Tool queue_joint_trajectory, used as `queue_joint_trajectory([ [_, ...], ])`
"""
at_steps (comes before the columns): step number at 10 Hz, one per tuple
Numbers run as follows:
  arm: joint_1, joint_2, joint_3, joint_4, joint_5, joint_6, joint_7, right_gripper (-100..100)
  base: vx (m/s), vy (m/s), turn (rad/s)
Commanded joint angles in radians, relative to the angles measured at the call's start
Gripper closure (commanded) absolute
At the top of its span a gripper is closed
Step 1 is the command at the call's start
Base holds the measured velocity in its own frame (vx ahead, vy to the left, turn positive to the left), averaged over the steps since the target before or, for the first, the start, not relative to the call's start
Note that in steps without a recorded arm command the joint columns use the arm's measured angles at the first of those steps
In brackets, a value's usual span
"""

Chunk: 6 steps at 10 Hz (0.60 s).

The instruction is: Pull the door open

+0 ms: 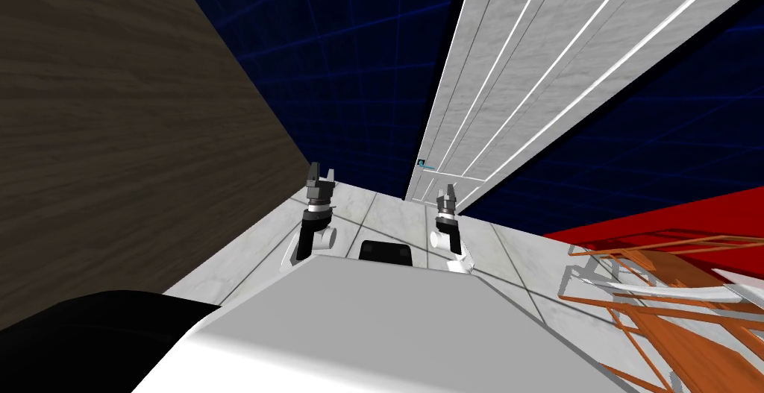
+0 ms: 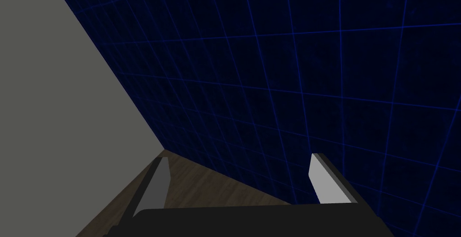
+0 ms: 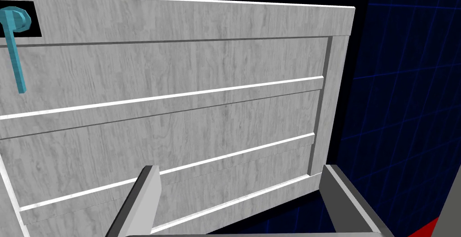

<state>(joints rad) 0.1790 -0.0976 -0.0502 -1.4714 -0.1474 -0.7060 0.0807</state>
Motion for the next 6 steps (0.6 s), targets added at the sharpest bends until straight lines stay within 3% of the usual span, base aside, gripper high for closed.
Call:
queue_joint_trajectory([
  [1,-0.023,-0.005,-0.008,0.050,-0.004,-0.008,-0.006,-100,0.101,0.007,0.011],
  [6,-0.082,-0.015,-0.028,0.206,-0.012,-0.029,-0.021,-100,0.098,-0.007,0.016],
])
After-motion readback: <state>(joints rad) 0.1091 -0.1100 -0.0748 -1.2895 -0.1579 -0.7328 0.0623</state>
